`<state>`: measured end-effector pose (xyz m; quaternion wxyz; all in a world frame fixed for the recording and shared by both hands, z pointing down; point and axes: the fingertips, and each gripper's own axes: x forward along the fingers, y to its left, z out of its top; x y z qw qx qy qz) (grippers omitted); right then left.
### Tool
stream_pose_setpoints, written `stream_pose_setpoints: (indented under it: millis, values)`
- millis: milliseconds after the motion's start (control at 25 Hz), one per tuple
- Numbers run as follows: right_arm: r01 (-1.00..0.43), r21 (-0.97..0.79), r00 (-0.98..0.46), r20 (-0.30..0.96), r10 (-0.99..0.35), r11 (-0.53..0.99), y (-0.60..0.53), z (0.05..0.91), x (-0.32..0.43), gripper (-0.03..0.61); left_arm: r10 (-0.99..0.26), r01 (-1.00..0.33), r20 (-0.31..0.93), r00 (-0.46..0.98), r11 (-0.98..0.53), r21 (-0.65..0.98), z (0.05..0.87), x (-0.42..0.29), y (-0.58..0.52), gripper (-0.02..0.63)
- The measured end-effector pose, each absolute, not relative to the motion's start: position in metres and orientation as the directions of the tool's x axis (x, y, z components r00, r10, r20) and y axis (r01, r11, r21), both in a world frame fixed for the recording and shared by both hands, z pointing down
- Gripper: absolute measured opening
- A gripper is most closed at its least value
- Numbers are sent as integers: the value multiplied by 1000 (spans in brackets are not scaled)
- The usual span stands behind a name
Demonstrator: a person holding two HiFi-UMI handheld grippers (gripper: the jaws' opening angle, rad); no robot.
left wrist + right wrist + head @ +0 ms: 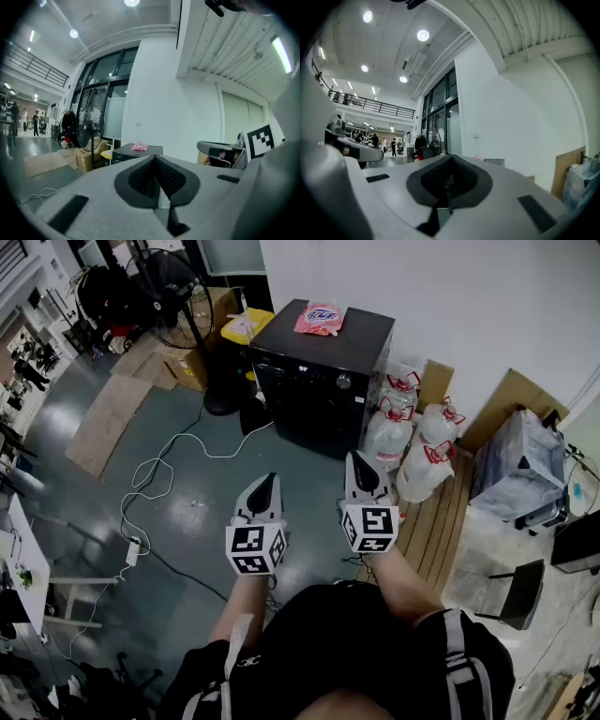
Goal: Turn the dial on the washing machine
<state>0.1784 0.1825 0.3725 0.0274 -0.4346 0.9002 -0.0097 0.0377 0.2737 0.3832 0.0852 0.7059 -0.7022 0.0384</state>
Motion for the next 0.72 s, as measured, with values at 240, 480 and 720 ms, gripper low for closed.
stream_pose_setpoints:
  millis: [240, 480, 720]
  values:
    - [-784, -61, -615, -63, -786, 618, 193, 368, 171, 8, -985, -998, 170, 14, -3, 68, 381, 27, 281, 3]
    - [-803, -16, -593, -71, -802, 595, 202, 364, 172, 8, -988, -998, 151, 35, -25, 66, 376, 27, 287, 3]
    - [-831, 48, -557, -94, -825, 555, 221, 356, 168, 8, -989, -996, 138, 55, -45, 71, 375, 20, 301, 3]
